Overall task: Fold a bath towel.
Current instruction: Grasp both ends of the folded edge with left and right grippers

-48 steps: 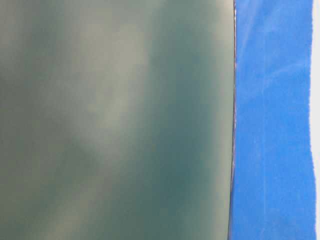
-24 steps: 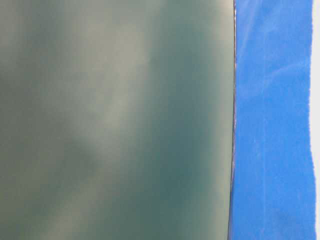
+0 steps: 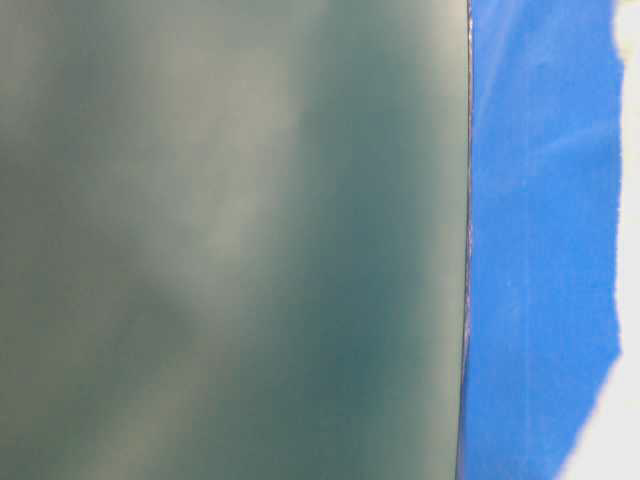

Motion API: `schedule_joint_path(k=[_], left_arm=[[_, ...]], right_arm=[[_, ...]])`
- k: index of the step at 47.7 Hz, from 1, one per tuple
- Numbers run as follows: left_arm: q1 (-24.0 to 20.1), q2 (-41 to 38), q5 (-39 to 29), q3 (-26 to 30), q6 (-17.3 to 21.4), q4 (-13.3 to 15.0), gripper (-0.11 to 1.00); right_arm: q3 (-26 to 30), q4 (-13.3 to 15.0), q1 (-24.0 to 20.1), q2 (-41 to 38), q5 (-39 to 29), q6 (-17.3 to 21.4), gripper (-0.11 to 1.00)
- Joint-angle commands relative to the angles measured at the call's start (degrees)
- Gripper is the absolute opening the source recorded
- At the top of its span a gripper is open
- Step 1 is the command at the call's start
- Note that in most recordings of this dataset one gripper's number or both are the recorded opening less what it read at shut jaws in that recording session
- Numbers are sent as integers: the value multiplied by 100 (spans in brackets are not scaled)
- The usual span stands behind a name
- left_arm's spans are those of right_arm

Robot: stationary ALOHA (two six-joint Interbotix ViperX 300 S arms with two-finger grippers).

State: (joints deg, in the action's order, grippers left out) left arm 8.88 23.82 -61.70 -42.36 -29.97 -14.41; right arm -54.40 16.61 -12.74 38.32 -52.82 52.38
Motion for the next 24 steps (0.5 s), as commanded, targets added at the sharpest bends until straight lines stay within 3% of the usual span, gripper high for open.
schedule_joint_path(k=[1, 13, 24], left_arm=[[141, 369, -448, 642, -70, -18, 7], [694, 809, -1020, 1890, -501, -18, 7], [1063, 800, -1169, 2259, -1020, -18, 7]], right_arm=[[501, 141, -123, 396, -536, -44, 12], [1389, 923, -281, 1116, -1248, -176, 12], [1564, 1740, -185, 940, -1345, -229, 12]])
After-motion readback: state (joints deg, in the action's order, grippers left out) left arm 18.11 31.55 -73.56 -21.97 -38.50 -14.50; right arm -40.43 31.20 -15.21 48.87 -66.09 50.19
